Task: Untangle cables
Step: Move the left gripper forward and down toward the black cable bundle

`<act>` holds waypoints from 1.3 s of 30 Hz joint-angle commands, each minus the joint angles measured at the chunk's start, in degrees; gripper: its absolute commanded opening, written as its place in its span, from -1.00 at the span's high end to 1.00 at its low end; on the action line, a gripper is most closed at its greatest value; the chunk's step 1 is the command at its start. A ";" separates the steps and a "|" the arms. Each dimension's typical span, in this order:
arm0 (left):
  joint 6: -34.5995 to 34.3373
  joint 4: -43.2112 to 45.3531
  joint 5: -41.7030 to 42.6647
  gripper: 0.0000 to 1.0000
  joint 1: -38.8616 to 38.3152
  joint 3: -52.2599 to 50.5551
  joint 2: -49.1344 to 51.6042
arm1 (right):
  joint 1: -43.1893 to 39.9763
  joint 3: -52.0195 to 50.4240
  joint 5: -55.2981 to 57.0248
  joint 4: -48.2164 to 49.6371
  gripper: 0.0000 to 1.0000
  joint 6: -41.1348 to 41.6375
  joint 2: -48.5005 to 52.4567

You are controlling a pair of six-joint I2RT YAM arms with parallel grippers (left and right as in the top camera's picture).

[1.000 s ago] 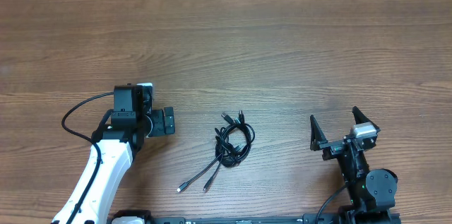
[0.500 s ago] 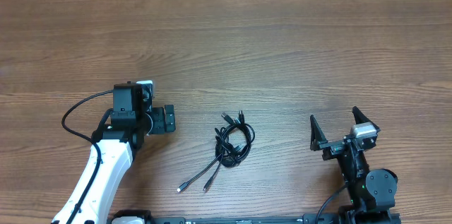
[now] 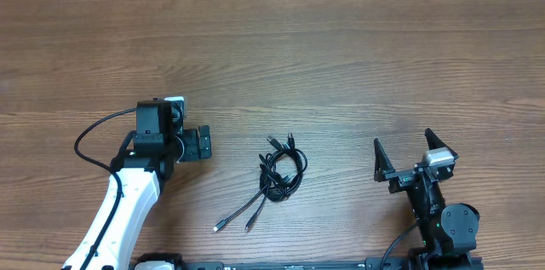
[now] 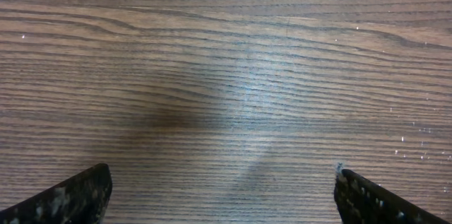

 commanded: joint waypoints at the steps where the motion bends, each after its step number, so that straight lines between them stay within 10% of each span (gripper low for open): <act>1: 0.63 0.44 1.05 -1.00 0.57 1.57 0.33 | 0.07 -0.59 -0.33 0.26 -1.00 -0.07 -0.50; 31: -7.32 1.49 4.94 -0.99 0.57 1.55 0.33 | 0.07 -0.59 -0.33 0.26 -1.00 -0.07 -0.50; 39: 1.40 -1.46 14.69 -1.00 0.46 1.55 0.33 | 0.07 -0.59 -0.33 0.28 -1.00 -0.07 -0.50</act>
